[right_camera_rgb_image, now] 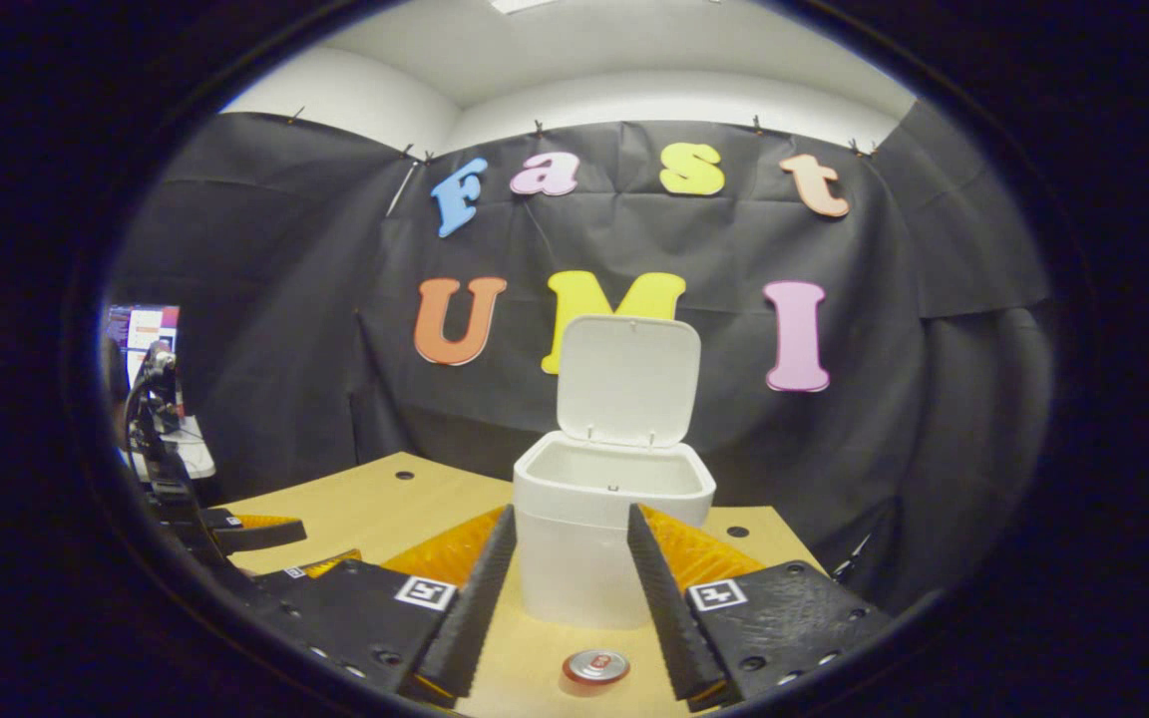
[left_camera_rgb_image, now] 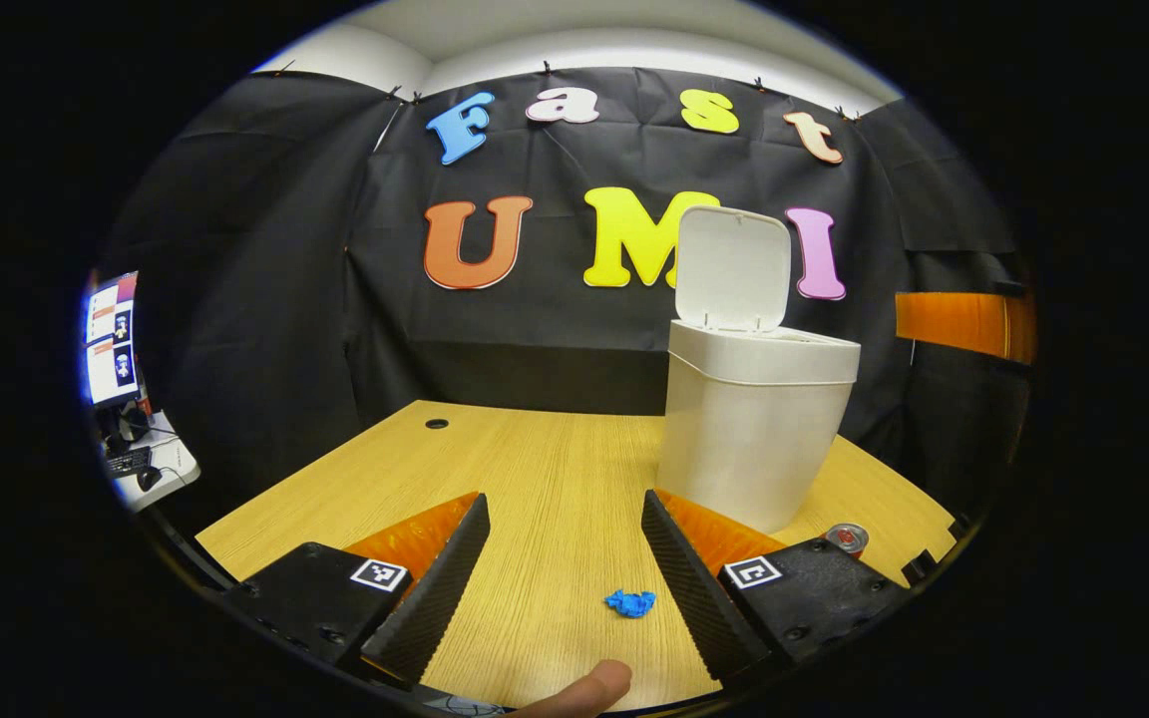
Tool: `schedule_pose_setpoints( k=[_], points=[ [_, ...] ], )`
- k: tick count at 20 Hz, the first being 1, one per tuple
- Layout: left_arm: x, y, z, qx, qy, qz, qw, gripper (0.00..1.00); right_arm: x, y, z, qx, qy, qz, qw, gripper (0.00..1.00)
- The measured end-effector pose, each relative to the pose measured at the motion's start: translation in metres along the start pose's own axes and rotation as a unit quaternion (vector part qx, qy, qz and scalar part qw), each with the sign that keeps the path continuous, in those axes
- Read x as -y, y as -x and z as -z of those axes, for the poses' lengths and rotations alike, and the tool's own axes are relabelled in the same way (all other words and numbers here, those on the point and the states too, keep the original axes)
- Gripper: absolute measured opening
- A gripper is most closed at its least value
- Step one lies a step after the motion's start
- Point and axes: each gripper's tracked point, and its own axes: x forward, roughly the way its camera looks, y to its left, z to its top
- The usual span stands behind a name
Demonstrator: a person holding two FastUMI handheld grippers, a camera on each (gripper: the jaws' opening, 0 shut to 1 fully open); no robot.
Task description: Press the lid of the desktop garbage bin to open it, pick up the crumpled paper on the desktop and throw it into the bin, then pick up the pop can on the desktop and drop it into the bin, and finally close the garbage bin lid.
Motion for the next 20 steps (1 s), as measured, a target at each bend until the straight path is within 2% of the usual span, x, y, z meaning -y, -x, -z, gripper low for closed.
schedule_pose_setpoints(
  k=[1, 2, 3, 4, 9, 10, 12, 13, 15, 18, 20],
  points=[
    [0.003, -0.002, 0.002, -0.003, -0.002, 0.003, 1.0, 0.99, -0.001, 0.002, 0.002, 0.003, -0.001, 0.0, 1.0, 0.92],
    [0.007, -0.004, 0.006, -0.007, -0.003, 0.008, 1.0, 0.99, -0.002, 0.004, 0.005, 0.005, -0.001, -0.003, 1.0, 0.89],
    [0.012, -0.008, 0.009, -0.013, -0.006, 0.015, 1.0, 0.99, -0.002, 0.005, 0.011, 0.004, 0.002, -0.004, 1.0, 0.96],
    [0.018, -0.012, 0.016, -0.019, -0.008, 0.025, 0.999, 0.99, -0.001, 0.005, 0.015, 0.002, 0.002, -0.004, 1.0, 0.94],
    [0.032, -0.031, 0.05, -0.07, -0.043, 0.044, 0.996, 0.99, -0.006, 0.012, 0.052, -0.025, 0.0, -0.009, 1.0, 0.95],
    [0.038, -0.036, 0.059, -0.081, -0.051, 0.052, 0.994, 0.99, -0.008, 0.015, 0.059, -0.028, 0.002, -0.014, 0.999, 0.98],
    [0.047, -0.046, 0.078, -0.108, -0.061, 0.069, 0.99, 0.99, -0.009, 0.023, 0.077, -0.034, 0.005, -0.022, 0.999, 0.95],
    [0.051, -0.052, 0.09, -0.125, -0.06, 0.074, 0.988, 0.99, -0.007, 0.027, 0.087, -0.037, 0.006, -0.023, 0.999, 0.98],
    [0.051, -0.061, 0.112, -0.161, -0.05, 0.073, 0.983, 1.0, -0.006, 0.032, 0.104, -0.04, 0.009, -0.027, 0.999, 0.95],
    [0.058, -0.071, 0.143, -0.208, -0.025, 0.076, 0.975, 1.0, -0.001, 0.037, 0.12, -0.034, 0.019, -0.026, 0.999, 0.95],
    [0.057, -0.076, 0.158, -0.226, -0.036, 0.074, 0.971, 1.0, 0.003, 0.041, 0.127, -0.021, 0.019, -0.021, 0.999, 0.95]
  ],
)
